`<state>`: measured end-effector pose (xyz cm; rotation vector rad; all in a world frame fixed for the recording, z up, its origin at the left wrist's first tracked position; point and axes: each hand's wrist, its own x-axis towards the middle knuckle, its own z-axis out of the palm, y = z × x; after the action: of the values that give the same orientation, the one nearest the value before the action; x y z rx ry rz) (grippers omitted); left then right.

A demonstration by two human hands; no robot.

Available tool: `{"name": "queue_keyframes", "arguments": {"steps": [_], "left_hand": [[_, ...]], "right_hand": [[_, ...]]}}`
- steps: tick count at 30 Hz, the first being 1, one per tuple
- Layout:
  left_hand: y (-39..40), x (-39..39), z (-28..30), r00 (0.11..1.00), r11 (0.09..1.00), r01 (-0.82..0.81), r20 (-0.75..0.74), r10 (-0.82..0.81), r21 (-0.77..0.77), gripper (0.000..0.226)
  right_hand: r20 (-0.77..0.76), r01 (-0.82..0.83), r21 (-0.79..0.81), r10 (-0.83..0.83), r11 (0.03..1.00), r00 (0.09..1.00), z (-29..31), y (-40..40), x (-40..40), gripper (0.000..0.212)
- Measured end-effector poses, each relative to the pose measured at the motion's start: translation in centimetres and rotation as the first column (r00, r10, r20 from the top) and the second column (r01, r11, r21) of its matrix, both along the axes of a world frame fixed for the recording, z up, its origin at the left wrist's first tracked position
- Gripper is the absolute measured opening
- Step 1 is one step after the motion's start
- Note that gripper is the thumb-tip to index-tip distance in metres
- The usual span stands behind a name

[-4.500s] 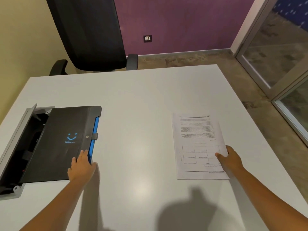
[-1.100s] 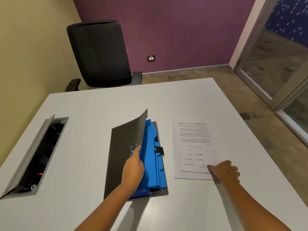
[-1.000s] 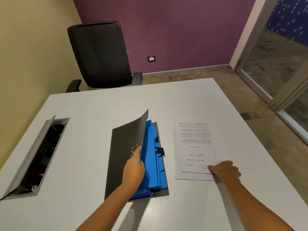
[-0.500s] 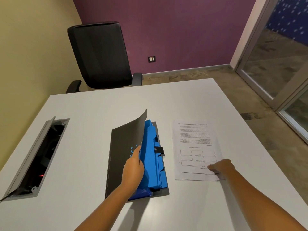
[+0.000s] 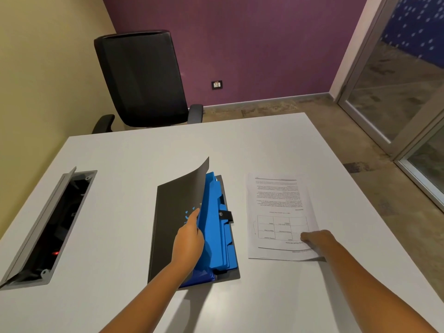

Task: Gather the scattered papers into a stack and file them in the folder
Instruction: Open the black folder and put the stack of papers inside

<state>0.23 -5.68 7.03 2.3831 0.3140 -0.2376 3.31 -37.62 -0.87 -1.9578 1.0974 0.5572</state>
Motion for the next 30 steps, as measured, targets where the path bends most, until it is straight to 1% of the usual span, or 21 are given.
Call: {"name": "queue_keyframes", "arguments": {"steps": [3,5,7,8,11,15,17,20,21,25,28,30], "left_hand": [[0.0,0.0,0.0,1.000,1.000,0.000,0.001,0.000,-0.002,0.053],[0.0,0.1,-0.2,1.000,1.000,-0.002,-0.001,0.002,-0.002,0.053],[0.1,0.2,-0.2,1.000,1.000,-0.007,0.004,0.007,-0.001,0.052],[0.1,0.3,-0.3,1.000,1.000,-0.008,0.008,0.008,0.000,0.052],[0.1,0.4,-0.4,1.000,1.000,-0.009,0.014,0.009,-0.007,0.052],[0.1,0.4,-0.4,1.000,1.000,-0.015,0.016,0.015,-0.016,0.053],[0.2,0.4,-0.4,1.000,1.000,-0.019,0.018,0.020,-0.020,0.052],[0.1,0.5,-0.2,1.000,1.000,-0.022,0.018,0.022,-0.020,0.052],[0.1,0.5,-0.1,0.999,0.999,-0.026,0.018,0.027,-0.021,0.052],[-0.1,0.5,0.3,0.999,0.999,-0.036,0.015,0.036,-0.016,0.052],[-0.4,0.6,0.6,0.999,0.999,-0.041,0.018,0.041,-0.004,0.052],[-0.6,0.9,0.7,0.999,0.999,-0.032,0.011,0.032,0.004,0.053]], "right_hand": [[-0.004,0.051,0.040,-0.051,0.998,0.999,0.7,-1.1,-0.2,0.014],[-0.019,0.098,0.201,-0.096,0.975,0.995,1.1,-1.9,-0.5,0.017],[0.008,0.121,0.376,-0.133,0.919,0.991,1.3,-2.3,-1.1,0.026],[0.026,0.116,0.426,-0.140,0.897,0.990,1.4,-2.5,-1.4,0.028],[0.068,0.117,0.511,-0.176,0.852,0.982,2.0,-2.5,-1.8,0.033],[0.157,0.146,0.591,-0.291,0.793,0.944,3.9,-2.4,-0.9,0.040],[0.239,0.072,0.582,-0.255,0.810,0.937,5.7,-2.0,-0.7,0.043],[0.361,-0.046,0.505,-0.163,0.862,0.918,8.1,-0.6,-0.8,0.045],[0.401,-0.059,0.477,-0.157,0.877,0.903,8.6,0.2,-1.0,0.046],[0.565,-0.059,0.430,-0.218,0.901,0.796,8.9,4.0,-2.0,0.047],[0.652,-0.078,0.281,-0.131,0.957,0.747,8.4,6.4,-3.0,0.048],[0.667,-0.104,0.251,-0.095,0.962,0.739,8.2,7.9,-3.9,0.049]]}}
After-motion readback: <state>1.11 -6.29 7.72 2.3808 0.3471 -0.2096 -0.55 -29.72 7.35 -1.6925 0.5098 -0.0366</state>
